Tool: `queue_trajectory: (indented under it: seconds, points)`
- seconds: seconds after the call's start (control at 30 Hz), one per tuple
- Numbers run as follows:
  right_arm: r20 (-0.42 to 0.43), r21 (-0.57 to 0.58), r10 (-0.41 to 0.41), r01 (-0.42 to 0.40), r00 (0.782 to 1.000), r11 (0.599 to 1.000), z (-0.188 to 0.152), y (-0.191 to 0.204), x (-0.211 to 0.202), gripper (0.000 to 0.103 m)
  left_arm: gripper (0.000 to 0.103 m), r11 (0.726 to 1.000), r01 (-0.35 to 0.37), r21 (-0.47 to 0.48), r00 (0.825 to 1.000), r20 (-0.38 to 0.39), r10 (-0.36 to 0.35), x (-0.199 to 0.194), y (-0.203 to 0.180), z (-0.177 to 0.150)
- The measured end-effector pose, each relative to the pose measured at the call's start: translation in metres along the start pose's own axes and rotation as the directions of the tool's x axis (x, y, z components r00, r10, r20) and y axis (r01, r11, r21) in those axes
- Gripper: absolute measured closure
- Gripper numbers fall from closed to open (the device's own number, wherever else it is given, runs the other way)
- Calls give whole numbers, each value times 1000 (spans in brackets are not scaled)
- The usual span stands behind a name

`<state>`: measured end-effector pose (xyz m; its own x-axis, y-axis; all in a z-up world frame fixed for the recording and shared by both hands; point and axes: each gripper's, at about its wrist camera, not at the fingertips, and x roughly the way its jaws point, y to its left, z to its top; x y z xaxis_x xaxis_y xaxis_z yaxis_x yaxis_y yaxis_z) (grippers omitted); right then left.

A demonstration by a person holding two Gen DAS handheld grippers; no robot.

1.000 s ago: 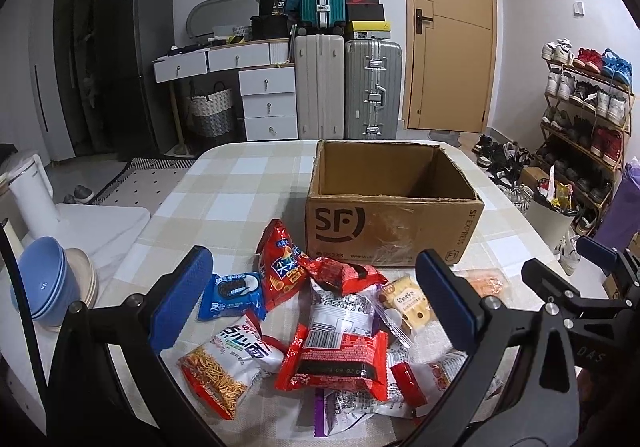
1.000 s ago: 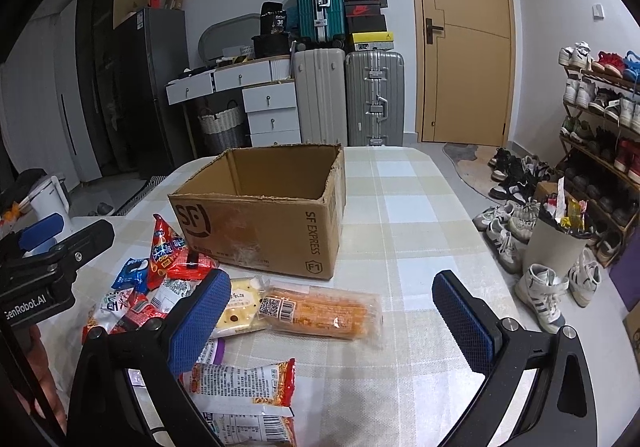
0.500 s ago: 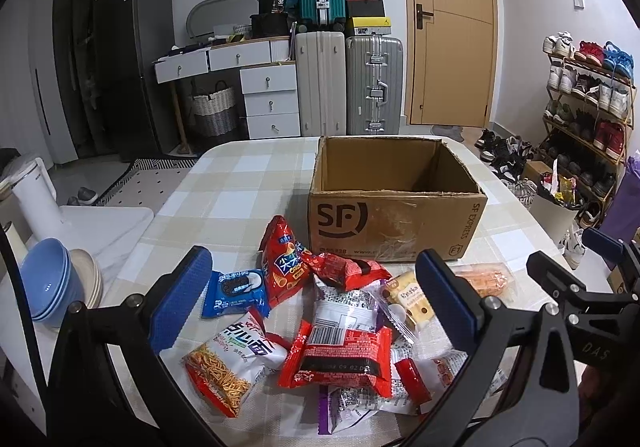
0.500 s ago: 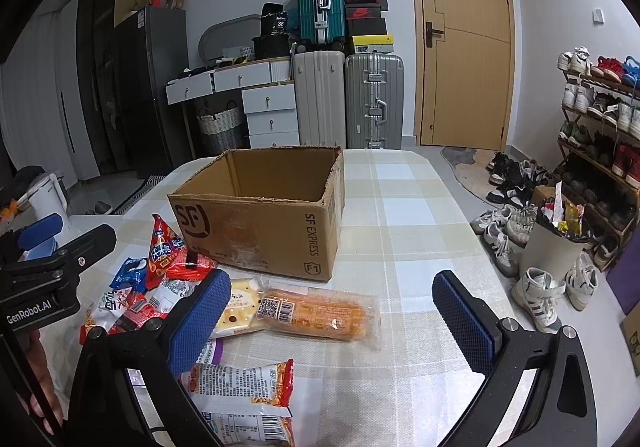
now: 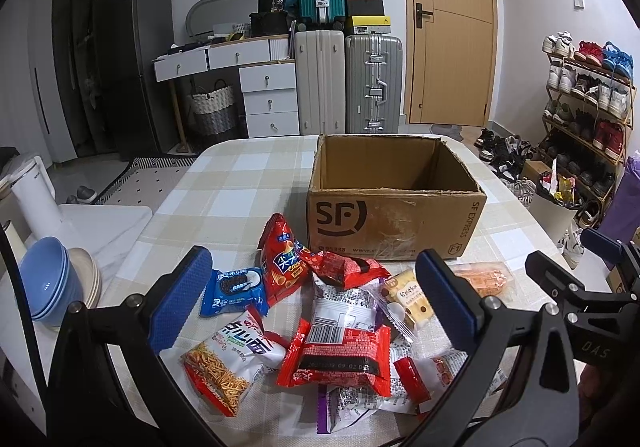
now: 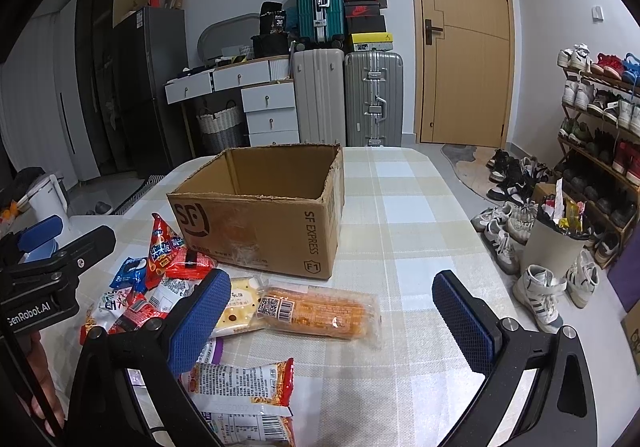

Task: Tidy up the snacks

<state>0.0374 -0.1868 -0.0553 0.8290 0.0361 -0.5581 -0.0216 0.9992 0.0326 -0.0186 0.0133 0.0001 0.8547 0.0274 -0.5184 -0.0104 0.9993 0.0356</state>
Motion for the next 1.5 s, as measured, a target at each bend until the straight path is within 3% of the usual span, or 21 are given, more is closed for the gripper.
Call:
queue_trajectory:
  seconds: [0.33,0.47,0.63,0.8,0.9,1.0,1.17,1.3,1.4,1.5]
  points:
    - [-14,2,5,-5,1000,1000,-3,0,3,0,1,1000,1,-2,1000,-9,-1,5,0,-3]
    - [-36,24,63,-62,997,998,-2,-3,5,0,1,1000,-8,3,1000,-15,8,7,4,-3]
    - [-121,123,265,-251,957,960,-7,-10,16,0,1,1000,-2,-23,999,-44,1,10,24,-3]
    - [-227,134,328,-304,917,943,-21,1,25,0,1,998,-23,-55,997,-68,20,12,50,-3]
    - [-287,88,325,-313,901,946,-35,19,27,0,1,998,-30,-61,997,-78,25,12,63,-4]
    - [-353,2,254,-271,900,962,-51,41,36,0,1,997,-38,-64,996,-85,33,10,76,-5]
    - [-440,-83,207,-269,874,959,-70,63,56,0,1,994,-38,-101,994,-107,27,9,98,-6]
    - [-489,-74,204,-273,848,959,-79,69,75,2,1,990,-44,-132,990,-139,25,11,116,-9]
    - [-472,-51,227,-284,852,957,-75,66,74,20,1,988,-47,-148,987,-157,24,12,125,-11]
    - [-462,-4,260,-295,848,956,-74,60,74,26,1,985,-63,-161,982,-184,33,18,132,-14]
